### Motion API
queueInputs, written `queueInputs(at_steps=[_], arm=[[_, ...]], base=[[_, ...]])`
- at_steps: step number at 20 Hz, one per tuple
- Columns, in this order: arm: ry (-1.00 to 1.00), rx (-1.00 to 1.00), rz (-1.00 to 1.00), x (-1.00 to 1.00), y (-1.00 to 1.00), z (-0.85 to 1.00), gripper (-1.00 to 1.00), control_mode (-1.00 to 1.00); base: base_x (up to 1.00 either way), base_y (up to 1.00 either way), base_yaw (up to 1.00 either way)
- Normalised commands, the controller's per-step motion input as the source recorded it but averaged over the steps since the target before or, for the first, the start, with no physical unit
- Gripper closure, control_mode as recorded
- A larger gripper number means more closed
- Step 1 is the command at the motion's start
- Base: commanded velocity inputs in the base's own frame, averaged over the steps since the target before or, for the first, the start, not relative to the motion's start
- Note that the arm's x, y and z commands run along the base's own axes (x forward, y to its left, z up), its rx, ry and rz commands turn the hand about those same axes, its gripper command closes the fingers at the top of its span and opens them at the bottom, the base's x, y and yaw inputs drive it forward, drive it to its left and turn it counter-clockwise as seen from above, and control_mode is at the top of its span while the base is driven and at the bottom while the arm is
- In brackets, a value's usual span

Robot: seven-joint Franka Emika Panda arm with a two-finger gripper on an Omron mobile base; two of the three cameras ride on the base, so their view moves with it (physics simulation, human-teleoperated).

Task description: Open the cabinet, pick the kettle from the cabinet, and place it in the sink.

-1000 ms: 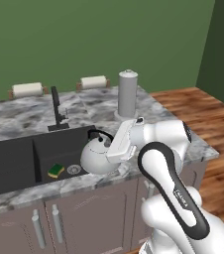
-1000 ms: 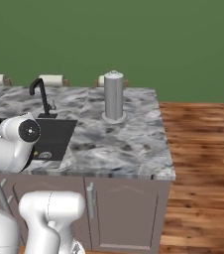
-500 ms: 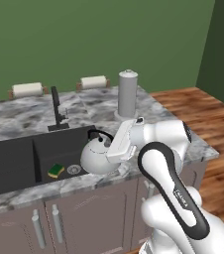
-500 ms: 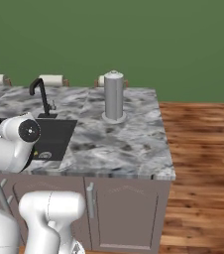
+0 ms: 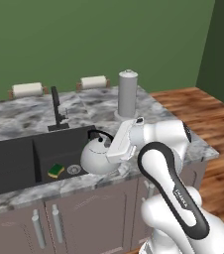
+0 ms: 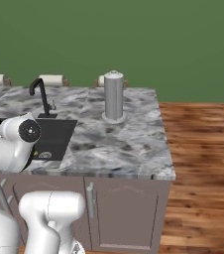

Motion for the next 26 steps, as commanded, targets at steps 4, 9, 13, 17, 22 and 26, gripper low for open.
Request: queueInputs(at_steps=[4, 9, 13, 17, 22, 26], arm=[[0.0, 0.0, 0.0, 0.0, 0.0, 0.0, 1.0, -1.0], [0.01, 0.0, 0.0, 0.1, 0.0, 0.0, 1.0, -1.0], [0.15, 0.0, 0.0, 0.34, -0.05, 0.0, 1.0, -1.0], [0.19, 0.0, 0.0, 0.42, -0.08, 0.0, 1.0, -1.0], [0.1, 0.0, 0.02, 0.42, -0.07, -0.01, 1.0, -1.0], [0.02, 0.0, 0.08, 0.32, -0.04, -0.09, 1.0, -1.0]], base=[[0.0, 0.0, 0.0], [0.0, 0.0, 0.0], [0.0, 0.0, 0.0], [0.0, 0.0, 0.0], [0.0, 0.0, 0.0], [0.0, 0.0, 0.0]])
